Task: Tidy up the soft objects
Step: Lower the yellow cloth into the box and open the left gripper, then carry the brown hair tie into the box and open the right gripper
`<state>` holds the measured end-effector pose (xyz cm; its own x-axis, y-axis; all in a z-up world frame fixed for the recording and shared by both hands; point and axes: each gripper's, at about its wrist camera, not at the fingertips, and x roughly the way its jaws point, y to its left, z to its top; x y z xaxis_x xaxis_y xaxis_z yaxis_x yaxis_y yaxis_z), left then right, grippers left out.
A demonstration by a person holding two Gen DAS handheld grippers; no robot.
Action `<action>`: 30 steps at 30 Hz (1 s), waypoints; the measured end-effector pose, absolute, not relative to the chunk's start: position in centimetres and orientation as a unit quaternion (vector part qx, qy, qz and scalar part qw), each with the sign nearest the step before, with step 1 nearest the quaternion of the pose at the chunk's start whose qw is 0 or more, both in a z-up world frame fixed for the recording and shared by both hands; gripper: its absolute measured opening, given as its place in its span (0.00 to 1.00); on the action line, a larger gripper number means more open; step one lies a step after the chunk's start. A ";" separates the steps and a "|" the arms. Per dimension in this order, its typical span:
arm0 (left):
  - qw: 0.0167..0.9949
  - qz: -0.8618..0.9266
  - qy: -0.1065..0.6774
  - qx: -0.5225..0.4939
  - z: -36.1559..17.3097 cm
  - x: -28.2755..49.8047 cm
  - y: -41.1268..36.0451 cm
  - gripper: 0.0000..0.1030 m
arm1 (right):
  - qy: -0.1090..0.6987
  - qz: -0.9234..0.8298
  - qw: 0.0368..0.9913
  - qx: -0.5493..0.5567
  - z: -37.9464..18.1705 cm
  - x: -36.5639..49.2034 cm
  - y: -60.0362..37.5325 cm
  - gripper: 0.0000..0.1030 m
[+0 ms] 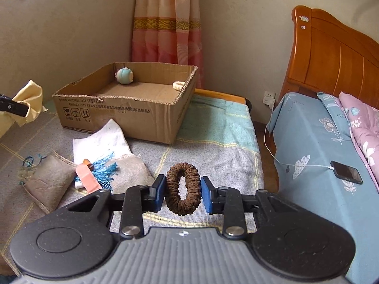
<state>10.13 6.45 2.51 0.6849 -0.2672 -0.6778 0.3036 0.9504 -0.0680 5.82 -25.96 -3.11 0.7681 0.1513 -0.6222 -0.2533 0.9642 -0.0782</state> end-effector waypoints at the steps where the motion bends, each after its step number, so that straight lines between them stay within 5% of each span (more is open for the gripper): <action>1: 0.919 -0.158 0.361 0.028 3.1 10.5 6.2 0.15 | 0.321 0.113 0.937 -0.079 -2.9 5.8 -25.8 0.35; 13: 0.926 -0.162 0.339 0.045 5.8 19.4 3.7 0.16 | 0.286 0.138 0.943 -0.096 -0.5 6.7 -24.2 0.35; 15: 0.929 -0.152 0.334 0.045 5.7 20.8 3.5 0.26 | 0.285 0.138 0.944 -0.098 -0.4 6.8 -24.0 0.35; 16: 0.932 -0.145 0.329 0.047 5.6 21.3 3.4 0.42 | 0.285 0.138 0.943 -0.098 -0.4 6.9 -23.9 0.35; 17: 0.935 -0.137 0.324 0.047 5.5 21.8 3.3 0.69 | 0.286 0.139 0.943 -0.099 -0.3 7.1 -23.8 0.35; 18: 0.938 -0.127 0.318 0.049 5.4 22.1 3.3 0.78 | 0.286 0.139 0.943 -0.101 -0.3 7.1 -23.7 0.35; 30: 0.945 -0.102 0.307 0.055 4.5 17.6 4.1 0.89 | 0.281 0.143 0.941 -0.119 0.3 7.4 -22.5 0.36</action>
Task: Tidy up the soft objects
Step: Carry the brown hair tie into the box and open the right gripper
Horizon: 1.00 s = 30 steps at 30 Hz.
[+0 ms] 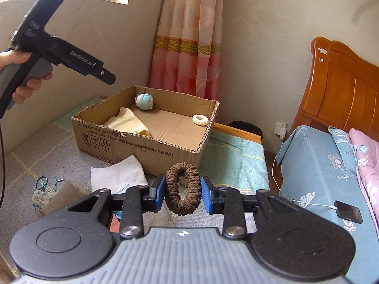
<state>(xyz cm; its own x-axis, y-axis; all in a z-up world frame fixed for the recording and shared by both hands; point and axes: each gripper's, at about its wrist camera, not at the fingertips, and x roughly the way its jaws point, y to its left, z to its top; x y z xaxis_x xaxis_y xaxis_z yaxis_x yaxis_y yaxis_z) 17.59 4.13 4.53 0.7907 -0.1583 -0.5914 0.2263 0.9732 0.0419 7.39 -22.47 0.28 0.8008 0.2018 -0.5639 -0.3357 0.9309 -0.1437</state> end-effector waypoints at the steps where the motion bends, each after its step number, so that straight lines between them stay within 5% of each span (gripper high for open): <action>1: 0.945 -0.098 0.307 0.056 4.5 16.6 4.2 0.90 | 0.280 0.144 0.941 -0.121 0.4 7.4 -22.3 0.36; 27: 0.945 -0.020 0.323 0.050 -0.8 6.0 7.1 0.93 | 0.285 0.148 0.941 -0.105 3.7 23.7 -15.3 0.37; 29: 0.945 -0.016 0.324 0.046 -0.9 5.9 7.4 0.93 | 0.271 0.133 0.948 -0.105 3.9 25.2 -14.8 0.45; 30: 0.945 -0.014 0.325 0.045 -0.9 5.8 7.6 0.93 | 0.265 0.121 0.951 -0.104 4.0 25.7 -14.6 0.64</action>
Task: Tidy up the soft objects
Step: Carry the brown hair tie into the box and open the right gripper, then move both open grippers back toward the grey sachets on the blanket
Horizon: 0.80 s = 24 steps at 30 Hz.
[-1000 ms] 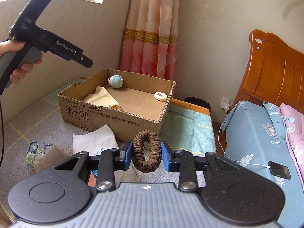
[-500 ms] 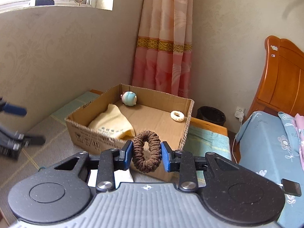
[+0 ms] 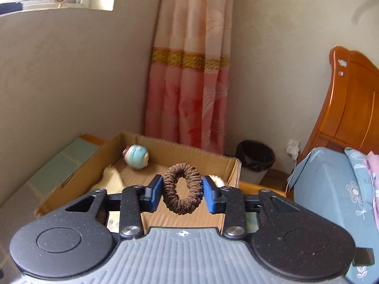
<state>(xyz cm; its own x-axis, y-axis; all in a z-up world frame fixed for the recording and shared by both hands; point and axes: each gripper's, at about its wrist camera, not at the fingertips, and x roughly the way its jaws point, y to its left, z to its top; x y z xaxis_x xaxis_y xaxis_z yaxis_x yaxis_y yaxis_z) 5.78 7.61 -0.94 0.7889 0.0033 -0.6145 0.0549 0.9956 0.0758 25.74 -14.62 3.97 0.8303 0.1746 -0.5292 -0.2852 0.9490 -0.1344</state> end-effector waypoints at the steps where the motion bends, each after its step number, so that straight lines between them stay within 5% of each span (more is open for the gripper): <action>1: 0.945 -0.011 0.325 0.044 -0.9 5.7 7.8 0.93 | 0.267 0.114 0.951 -0.105 4.0 26.2 -14.5 0.87; 7: 0.943 -0.007 0.331 0.042 -1.3 5.3 8.4 0.93 | 0.271 0.117 0.948 -0.117 4.1 24.7 -14.8 0.99; 24: 0.943 -0.020 0.330 0.048 -1.2 2.5 8.3 0.94 | 0.303 0.106 0.941 -0.109 2.1 13.5 -16.9 1.00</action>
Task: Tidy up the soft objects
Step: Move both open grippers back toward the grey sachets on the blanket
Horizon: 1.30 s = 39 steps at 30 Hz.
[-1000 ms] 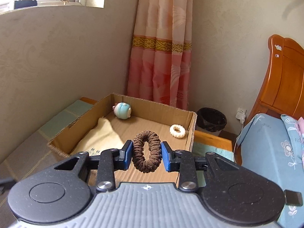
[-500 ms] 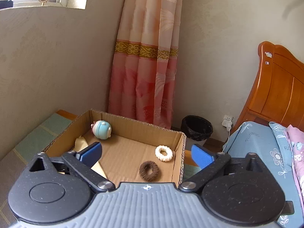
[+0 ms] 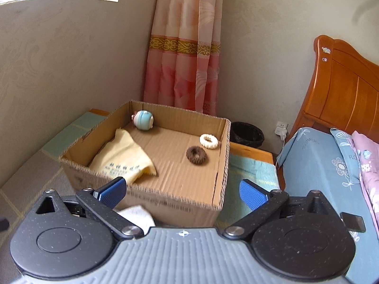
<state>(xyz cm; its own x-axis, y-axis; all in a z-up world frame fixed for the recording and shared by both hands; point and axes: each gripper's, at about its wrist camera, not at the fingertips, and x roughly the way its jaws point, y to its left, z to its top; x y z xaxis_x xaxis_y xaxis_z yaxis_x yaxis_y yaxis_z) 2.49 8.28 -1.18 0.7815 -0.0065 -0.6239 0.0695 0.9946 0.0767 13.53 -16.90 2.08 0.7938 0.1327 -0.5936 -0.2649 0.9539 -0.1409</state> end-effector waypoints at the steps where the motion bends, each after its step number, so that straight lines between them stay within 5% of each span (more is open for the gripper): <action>1: 0.943 -0.023 0.329 0.049 -1.1 2.4 8.1 0.94 | 0.304 0.100 0.941 -0.110 1.8 12.9 -17.1 1.00; 18: 0.924 -0.085 0.364 0.080 -2.2 3.1 3.5 0.94 | 0.371 0.074 0.922 -0.086 -6.0 7.2 -21.5 1.00; 39: 0.893 -0.127 0.406 0.144 -6.3 6.8 -4.1 0.94 | 0.371 0.120 0.914 -0.114 -7.7 5.0 -23.0 1.00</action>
<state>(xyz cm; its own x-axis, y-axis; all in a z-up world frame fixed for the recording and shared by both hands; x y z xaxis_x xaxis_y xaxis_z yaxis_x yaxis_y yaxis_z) 6.78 -4.10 -6.28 0.6380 -0.1101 -0.7621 0.3444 0.9260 0.1546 5.02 -23.00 -7.68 0.6955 0.1336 -0.7060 -0.3035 0.9452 -0.1201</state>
